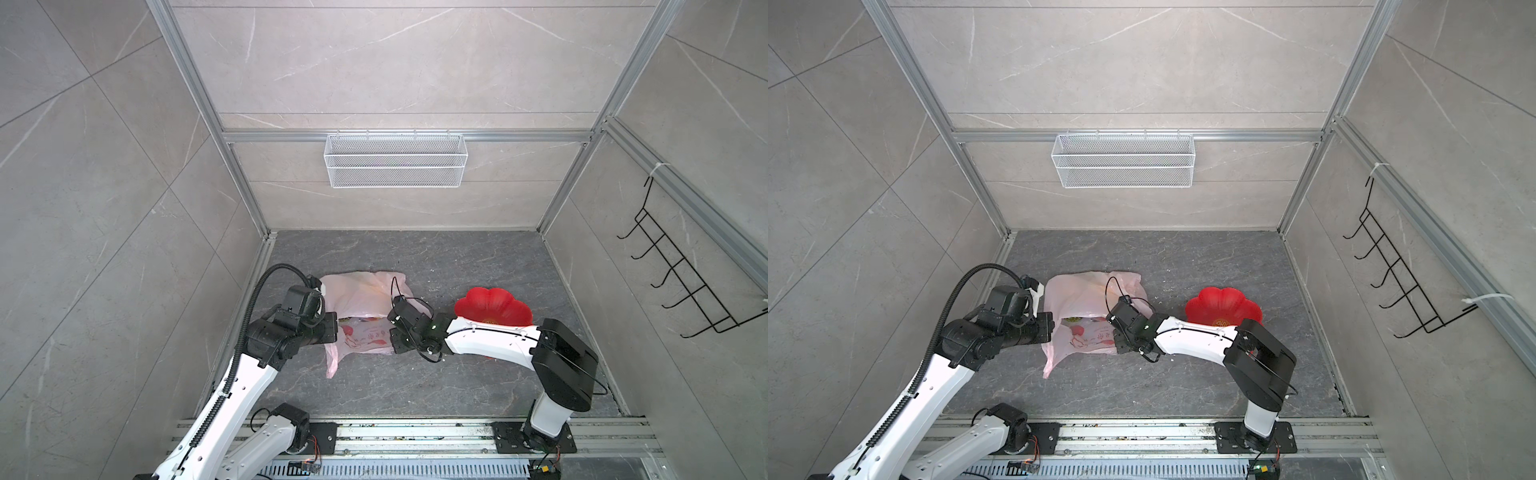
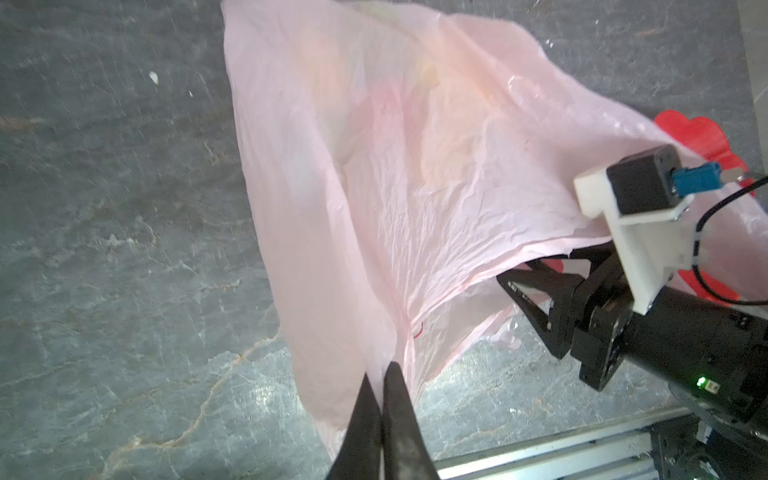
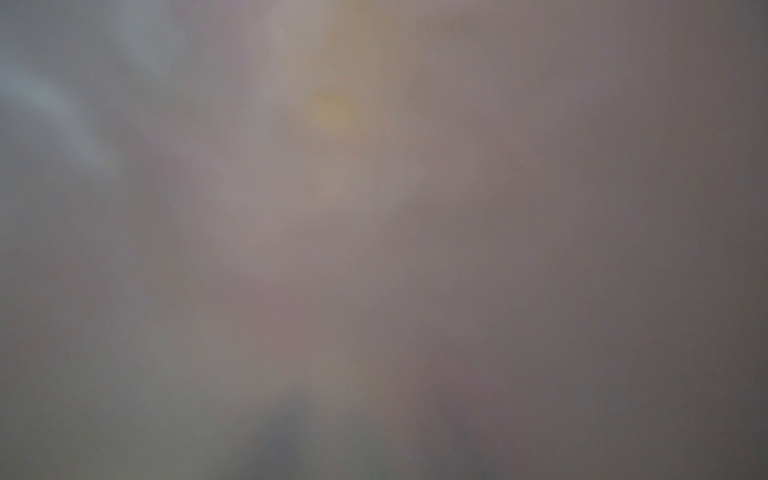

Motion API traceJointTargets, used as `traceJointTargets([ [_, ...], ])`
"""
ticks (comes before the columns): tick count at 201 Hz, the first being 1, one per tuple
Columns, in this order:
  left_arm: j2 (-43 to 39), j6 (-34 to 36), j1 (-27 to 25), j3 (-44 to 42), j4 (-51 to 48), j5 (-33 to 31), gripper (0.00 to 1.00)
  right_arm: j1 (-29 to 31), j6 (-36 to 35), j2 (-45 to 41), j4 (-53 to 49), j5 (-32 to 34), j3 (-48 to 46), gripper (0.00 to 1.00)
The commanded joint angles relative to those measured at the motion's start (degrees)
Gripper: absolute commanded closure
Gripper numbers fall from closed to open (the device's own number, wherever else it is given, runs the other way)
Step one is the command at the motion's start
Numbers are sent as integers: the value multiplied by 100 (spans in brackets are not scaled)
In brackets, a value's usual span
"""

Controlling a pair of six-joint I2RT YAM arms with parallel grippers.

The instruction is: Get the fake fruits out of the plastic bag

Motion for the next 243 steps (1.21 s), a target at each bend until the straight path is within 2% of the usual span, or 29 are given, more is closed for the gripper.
traceJointTargets([
  [1,-211,-318,21,-131,-233,307,97,-32,35,-110,-223,445,-164,51],
  [38,-301,-514,15,-249,-183,438,97,-296,-72,-475,-259,600,-179,49],
  [65,-161,-531,-26,-150,117,419,97,-383,-356,-700,-534,612,222,46],
  [100,209,-605,-88,27,874,580,98,-385,-534,-615,-769,529,787,45],
  [142,566,-753,-143,233,1648,696,99,-369,-370,-464,-530,392,890,45],
  [182,686,-665,-143,478,1778,642,99,-181,-462,-420,-647,404,1096,45],
  [223,731,-613,-143,522,1774,647,99,175,-686,-656,-821,997,1267,44],
  [243,731,-570,-143,517,1752,627,99,295,-847,-764,-920,1031,1405,43],
])
